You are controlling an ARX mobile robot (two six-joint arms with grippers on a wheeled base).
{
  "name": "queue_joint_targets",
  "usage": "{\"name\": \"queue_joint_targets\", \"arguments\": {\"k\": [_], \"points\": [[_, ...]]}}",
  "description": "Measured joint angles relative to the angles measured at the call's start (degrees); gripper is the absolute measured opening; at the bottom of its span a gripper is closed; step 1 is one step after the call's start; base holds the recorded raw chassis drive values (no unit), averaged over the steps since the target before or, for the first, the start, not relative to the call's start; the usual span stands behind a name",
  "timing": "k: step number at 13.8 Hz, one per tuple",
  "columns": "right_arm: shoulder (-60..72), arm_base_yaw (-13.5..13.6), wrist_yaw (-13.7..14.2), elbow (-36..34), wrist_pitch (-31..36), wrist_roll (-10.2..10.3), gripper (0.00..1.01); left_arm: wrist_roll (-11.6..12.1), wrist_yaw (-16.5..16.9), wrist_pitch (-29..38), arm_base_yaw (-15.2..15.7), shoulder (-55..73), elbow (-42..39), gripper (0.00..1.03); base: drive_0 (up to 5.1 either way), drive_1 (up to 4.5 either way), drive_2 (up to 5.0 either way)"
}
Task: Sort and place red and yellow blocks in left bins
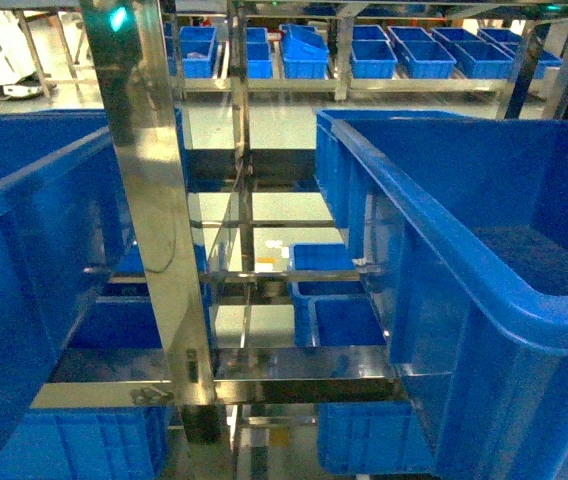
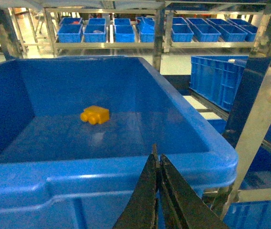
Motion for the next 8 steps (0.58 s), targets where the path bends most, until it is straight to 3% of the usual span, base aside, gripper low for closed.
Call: {"name": "queue_joint_targets", "arguments": {"k": [6, 8], "points": [[0.00, 0.00, 0.00, 0.00, 0.02, 0.00, 0.02, 0.00, -0.15, -0.24, -0.04, -2.51, -0.02, 0.02, 0.0, 0.00, 0.0], [0.00, 0.00, 0.00, 0.00, 0.02, 0.00, 0.10, -0.07, -0.15, -0.31, -0.04, -2.51, -0.02, 0.05, 0.0, 0.00, 0.0]]}}
